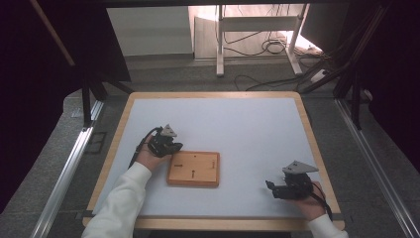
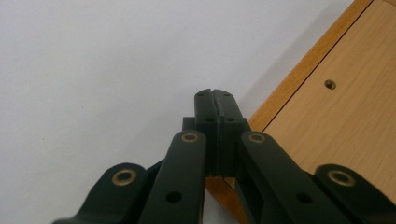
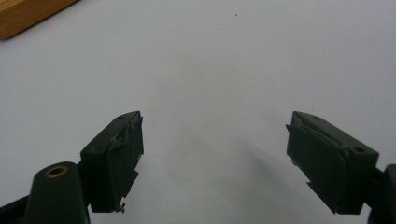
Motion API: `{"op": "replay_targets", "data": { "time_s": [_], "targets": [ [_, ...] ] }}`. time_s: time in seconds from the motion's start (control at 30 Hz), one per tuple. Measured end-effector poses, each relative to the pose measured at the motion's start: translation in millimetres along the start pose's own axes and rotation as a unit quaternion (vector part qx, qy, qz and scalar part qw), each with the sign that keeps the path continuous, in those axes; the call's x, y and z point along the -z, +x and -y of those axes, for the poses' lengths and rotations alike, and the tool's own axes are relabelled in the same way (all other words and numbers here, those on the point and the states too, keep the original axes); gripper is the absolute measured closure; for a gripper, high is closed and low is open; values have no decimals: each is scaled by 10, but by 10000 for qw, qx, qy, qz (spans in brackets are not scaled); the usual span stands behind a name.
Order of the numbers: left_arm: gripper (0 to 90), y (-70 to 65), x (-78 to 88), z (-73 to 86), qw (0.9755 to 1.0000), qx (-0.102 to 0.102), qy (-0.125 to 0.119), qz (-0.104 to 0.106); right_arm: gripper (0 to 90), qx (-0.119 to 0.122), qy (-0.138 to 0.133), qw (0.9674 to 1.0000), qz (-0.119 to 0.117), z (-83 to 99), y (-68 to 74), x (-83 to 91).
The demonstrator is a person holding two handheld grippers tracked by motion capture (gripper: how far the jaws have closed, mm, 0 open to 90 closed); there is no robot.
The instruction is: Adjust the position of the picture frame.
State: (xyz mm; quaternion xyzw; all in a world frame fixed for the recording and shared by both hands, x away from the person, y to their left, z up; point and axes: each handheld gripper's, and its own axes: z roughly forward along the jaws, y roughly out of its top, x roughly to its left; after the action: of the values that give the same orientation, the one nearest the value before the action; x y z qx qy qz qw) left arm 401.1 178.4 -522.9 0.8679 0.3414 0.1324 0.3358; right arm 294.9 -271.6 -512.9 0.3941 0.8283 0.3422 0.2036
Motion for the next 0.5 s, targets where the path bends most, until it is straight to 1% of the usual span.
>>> {"op": "replay_targets", "data": {
  "time_s": [0.1, 0.2, 0.27, 0.33, 0.43, 0.5],
  "targets": [
    [900, 2, 11, 9, 10000, -6, -12, -4, 186, 17, -44, 10000, 28, -2, -6, 12],
    [900, 0, 24, 16, 10000, 51, -33, 15, 185, -19, -68, 10000, 38, -2, -15, 16],
    [900, 4, 36, 25, 9999, 109, -88, 75, 185, -24, -66, 10000, 45, -2, -15, 20],
    [900, 11, 52, 30, 9998, 118, -85, 126, 185, -15, -82, 10000, 44, -4, -16, 26],
    [900, 21, 56, 31, 9999, 6, -86, 127, 186, -12, -82, 10000, 45, -4, -15, 28],
    [900, 26, 30, 29, 10000, -30, -23, 17, 186, -12, -71, 10000, 39, -3, -13, 25]
  ]
}}
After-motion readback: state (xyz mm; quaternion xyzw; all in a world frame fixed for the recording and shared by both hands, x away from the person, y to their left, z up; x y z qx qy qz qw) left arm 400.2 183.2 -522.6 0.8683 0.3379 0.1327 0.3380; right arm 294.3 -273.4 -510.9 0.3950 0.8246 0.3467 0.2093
